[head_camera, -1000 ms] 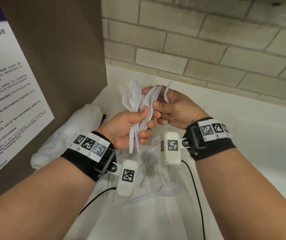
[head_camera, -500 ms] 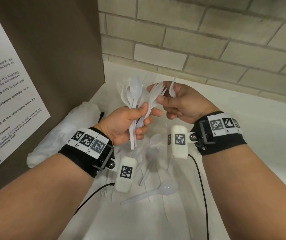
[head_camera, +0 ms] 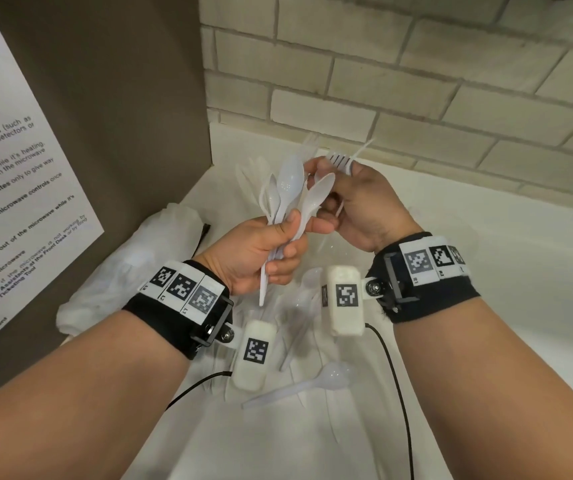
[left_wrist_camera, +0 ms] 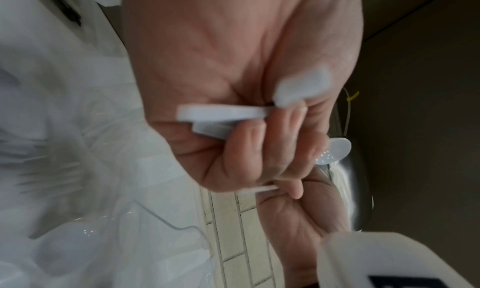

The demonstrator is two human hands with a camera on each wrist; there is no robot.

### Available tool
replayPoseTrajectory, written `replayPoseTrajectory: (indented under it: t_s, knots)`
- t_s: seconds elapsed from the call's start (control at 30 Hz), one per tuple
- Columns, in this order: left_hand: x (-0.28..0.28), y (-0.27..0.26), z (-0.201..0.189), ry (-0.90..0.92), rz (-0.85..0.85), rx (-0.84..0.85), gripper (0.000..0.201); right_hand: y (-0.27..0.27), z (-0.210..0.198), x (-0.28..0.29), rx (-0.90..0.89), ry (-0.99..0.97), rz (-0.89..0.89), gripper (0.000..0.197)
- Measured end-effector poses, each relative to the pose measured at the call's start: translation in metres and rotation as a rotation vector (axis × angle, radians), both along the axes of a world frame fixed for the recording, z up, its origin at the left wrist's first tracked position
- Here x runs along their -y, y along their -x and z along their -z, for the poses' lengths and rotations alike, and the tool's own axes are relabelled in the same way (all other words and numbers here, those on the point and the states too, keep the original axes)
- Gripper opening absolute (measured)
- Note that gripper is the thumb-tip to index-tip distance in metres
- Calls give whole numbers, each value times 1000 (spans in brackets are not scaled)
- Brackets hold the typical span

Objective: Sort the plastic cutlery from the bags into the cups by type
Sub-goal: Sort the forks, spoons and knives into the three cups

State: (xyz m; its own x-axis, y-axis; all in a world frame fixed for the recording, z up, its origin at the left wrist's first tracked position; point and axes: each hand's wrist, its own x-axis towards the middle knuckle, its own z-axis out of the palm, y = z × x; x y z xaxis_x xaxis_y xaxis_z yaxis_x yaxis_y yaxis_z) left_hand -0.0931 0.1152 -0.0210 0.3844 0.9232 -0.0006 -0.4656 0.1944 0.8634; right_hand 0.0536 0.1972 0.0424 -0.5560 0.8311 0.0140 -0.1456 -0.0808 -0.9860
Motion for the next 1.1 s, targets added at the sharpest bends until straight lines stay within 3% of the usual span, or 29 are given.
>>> replayPoseTrajectory:
  t_s: [0.2,0.27,0.33,0.4,0.5,0.6,0.7,0.9,1.0,1.1]
  knots:
    - [4,4,3,9,70,28,52,-9,-25,-14,-465,108,203,19]
    - [5,5,3,16,90,47,51,-14,-32,-19,-517,116,243,16]
    - [6,5,2,12,109,64,51,-16,-32,-20,-375,82,243,9]
    - [5,3,1,7,129,81,49,-13,-22,-12,-153,45,130,7]
    - [4,-1,-3,13,148,82,47,-6,-7,6,27,62,-77,19]
    - [5,-6,-4,25,93,31,42,-1,-5,11,18,89,-57,23]
    - [9,-9,-4,53,-7,-77,37,0,-14,1,-92,94,109,10]
    - [10,-10,-11,22,-261,-434,47,-16,-44,-20,-278,-138,390,1]
    - [3,-13,-13,11,-460,-562,29,-13,-43,-10,-169,-246,305,8]
    - [-3,-15,-12,-5,-592,-661,30,-3,-29,7,49,-234,229,7]
